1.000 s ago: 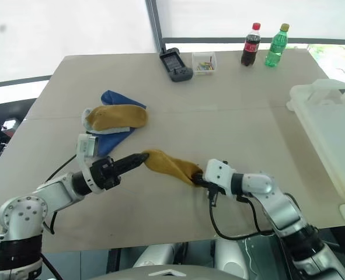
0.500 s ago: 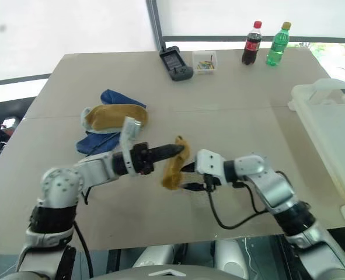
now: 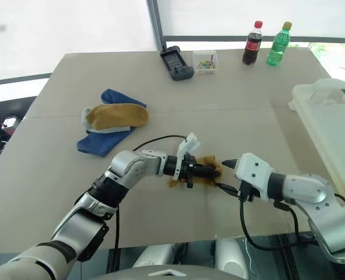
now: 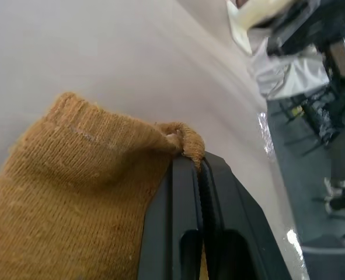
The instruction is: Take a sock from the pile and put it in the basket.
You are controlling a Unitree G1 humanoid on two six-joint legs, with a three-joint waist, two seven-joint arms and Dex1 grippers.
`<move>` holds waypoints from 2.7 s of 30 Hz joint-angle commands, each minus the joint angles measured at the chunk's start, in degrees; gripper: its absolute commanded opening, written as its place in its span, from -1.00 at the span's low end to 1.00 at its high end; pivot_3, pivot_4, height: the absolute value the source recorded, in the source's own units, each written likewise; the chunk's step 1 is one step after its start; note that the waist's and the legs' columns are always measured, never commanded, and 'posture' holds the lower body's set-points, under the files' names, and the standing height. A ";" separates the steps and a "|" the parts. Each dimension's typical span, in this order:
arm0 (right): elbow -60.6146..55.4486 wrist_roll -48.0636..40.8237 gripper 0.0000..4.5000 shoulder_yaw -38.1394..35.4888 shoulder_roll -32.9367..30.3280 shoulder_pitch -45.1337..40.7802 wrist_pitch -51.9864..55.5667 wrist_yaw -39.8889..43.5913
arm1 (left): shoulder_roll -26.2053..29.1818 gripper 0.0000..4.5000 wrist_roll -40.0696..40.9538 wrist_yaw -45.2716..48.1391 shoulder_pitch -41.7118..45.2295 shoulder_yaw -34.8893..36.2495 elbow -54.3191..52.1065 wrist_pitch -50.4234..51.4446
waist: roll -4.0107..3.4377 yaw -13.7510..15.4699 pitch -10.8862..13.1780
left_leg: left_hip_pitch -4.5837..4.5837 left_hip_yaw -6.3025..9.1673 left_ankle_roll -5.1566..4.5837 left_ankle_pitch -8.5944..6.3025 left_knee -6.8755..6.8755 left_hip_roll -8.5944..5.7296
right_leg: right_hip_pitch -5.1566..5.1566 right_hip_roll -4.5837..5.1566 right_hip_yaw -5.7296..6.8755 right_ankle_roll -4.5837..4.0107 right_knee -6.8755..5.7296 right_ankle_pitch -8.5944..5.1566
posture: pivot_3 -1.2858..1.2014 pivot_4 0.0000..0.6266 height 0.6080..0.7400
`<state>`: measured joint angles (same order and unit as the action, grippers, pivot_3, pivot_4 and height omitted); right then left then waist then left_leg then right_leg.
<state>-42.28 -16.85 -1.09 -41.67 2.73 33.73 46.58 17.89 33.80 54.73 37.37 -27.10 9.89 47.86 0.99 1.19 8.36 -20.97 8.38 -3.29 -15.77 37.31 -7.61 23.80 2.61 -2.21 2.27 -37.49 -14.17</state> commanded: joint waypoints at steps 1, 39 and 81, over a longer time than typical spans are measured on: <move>-2.25 -0.44 0.31 0.39 1.74 -1.69 1.81 -4.01 | 0.04 -0.36 -2.46 2.12 -0.50 1.75 -2.59 -4.85 | 0.01 -0.04 0.02 | -0.01 -0.01 0.00 0.00 0.01 0.00 | 0.00 0.01 -0.02 0.00 0.00 0.00 | 0.03 -0.52 1.00; 10.94 16.20 0.31 9.15 -3.94 7.70 -11.00 -6.63 | 15.15 -0.66 -20.53 2.94 -17.37 8.77 -13.97 -27.37 | 0.10 1.65 -0.03 | 0.18 -0.01 0.06 -0.06 0.06 -0.01 | -0.22 0.03 0.09 0.00 0.02 0.00 | 0.03 -0.52 1.00; 8.68 4.75 0.31 8.52 -4.19 2.29 -15.11 -0.06 | 31.78 -0.97 0.10 -1.58 -25.15 21.93 -29.65 -5.67 | 0.13 -0.31 -0.22 | 0.19 -0.03 -0.10 -0.08 0.09 0.00 | -0.13 -0.03 -0.01 0.01 -0.09 -0.01 | 0.03 -0.52 1.00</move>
<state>-29.73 -7.83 10.23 -46.35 5.21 16.27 45.84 47.02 39.78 50.38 13.72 -3.57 -17.65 47.96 1.12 0.88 8.14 -20.78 8.31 -3.37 -15.86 37.33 -7.58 23.69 2.55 -2.28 2.27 -37.52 -14.17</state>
